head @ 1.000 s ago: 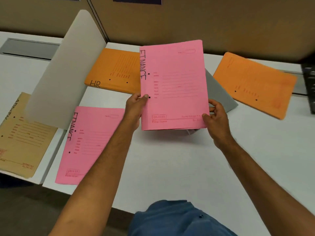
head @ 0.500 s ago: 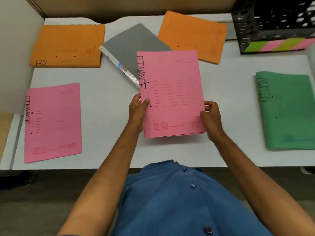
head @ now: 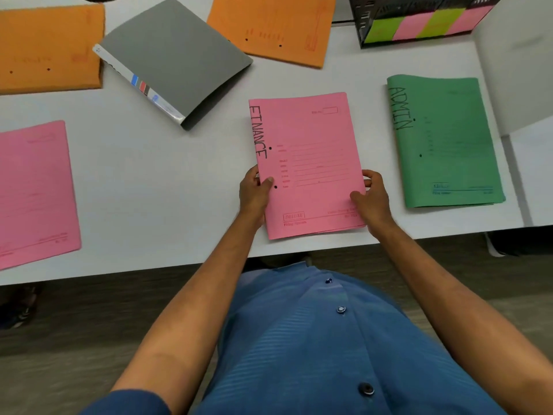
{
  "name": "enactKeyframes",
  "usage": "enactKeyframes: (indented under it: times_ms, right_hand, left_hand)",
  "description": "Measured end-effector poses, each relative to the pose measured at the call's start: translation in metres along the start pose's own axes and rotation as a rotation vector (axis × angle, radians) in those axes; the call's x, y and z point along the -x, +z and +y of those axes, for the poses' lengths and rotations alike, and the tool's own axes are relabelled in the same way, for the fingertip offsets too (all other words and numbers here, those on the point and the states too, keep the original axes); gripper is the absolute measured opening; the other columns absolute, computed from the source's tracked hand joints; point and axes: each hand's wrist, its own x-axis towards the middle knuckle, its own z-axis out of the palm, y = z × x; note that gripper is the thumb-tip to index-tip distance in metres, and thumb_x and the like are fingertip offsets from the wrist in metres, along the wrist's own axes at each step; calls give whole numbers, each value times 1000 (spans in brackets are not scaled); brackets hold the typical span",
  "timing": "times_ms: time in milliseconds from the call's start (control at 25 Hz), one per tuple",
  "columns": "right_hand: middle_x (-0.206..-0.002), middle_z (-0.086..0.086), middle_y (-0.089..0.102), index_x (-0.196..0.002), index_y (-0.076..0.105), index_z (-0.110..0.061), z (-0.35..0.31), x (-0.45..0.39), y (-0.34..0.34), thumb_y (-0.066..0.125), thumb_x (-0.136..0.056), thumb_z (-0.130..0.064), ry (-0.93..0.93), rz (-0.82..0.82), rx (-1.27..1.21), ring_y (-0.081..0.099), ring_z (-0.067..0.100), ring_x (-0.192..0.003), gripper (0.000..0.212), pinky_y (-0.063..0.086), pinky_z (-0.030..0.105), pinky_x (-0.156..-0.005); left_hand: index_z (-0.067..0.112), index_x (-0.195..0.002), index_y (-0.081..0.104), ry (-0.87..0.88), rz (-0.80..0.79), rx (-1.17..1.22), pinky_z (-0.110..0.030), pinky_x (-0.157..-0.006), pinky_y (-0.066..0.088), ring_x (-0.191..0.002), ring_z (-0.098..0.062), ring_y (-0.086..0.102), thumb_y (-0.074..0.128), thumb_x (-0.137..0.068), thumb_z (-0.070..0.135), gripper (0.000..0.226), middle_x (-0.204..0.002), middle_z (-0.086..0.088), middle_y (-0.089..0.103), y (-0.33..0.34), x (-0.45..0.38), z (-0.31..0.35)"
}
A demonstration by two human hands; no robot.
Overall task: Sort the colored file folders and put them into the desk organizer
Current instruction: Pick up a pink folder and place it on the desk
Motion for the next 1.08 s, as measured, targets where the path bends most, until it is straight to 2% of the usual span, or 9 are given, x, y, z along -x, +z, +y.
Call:
enactKeyframes:
  times_ms: [80,160,280,400,520,680,880,1000,1080]
  right_hand:
    - [-133,6,54,-144,42,-17,8,-10,-14,57,-92,-4,-17,-3,47,59,20,-106,56,54,27,-75]
    - [-137,7,50,-146,42,-17,14,-20,-23,61,-90,-6,-38,-16,112,57,25,-115,60,57,38,-91]
    - [-134,9,42,-144,45,-12,19,-28,-28,66,-90,-10,-71,-32,295,54,29,-117,58,51,38,-100]
    - [-142,15,39,-152,37,-9,24,-29,-23,69,-88,-18,-90,4,430,41,33,-131,72,43,42,-108]
    - [-143,16,39,-153,36,-9,25,-26,-19,69,-87,-22,-117,41,507,37,34,-133,75,42,44,-105]
    - [-144,16,38,-153,36,-9,27,-23,-16,67,-89,-22,-151,47,546,35,34,-133,73,44,46,-103]
    - [-145,17,38,-153,36,-9,27,-22,-19,66,-91,-23,-165,32,555,35,35,-133,71,44,45,-103]
    - [-145,16,39,-151,41,-12,24,-21,-17,65,-91,-25,-165,43,517,37,34,-133,65,43,44,-104]
    - [-143,14,43,-146,48,-15,17,-15,-11,65,-91,-24,-192,78,471,40,33,-130,58,44,45,-103]
  left_hand:
    - [16,-139,56,40,12,-100,-38,-90,61,-105,-23,71,59,-100,10,40,-129,-7,70,15,4,1]
    - [15,-139,55,73,48,-207,-41,-94,59,-110,-26,69,61,-100,13,40,-134,-9,67,26,6,2]
    - [14,-138,55,130,88,-371,-46,-99,57,-116,-29,67,64,-99,18,40,-136,-10,66,36,6,1]
    - [17,-137,58,181,103,-515,-41,-95,58,-110,-28,67,68,-97,24,42,-130,-10,66,37,1,-4]
    - [21,-140,58,211,116,-611,-39,-87,60,-99,-22,66,69,-95,31,47,-122,-7,65,33,-3,-4]
    - [24,-143,55,224,128,-691,-34,-79,55,-98,-24,66,66,-97,36,49,-117,-8,65,33,-3,-3]
    - [25,-149,47,198,37,-691,-43,-85,59,-100,-29,68,62,-100,31,52,-120,-8,68,32,-2,2]
    - [21,-153,42,159,-15,-600,-32,-84,55,-96,-20,62,61,-101,26,56,-113,-7,65,24,2,5]
    - [20,-156,39,102,-18,-516,-31,-91,49,-110,-19,59,61,-101,27,59,-123,-6,62,14,8,2]
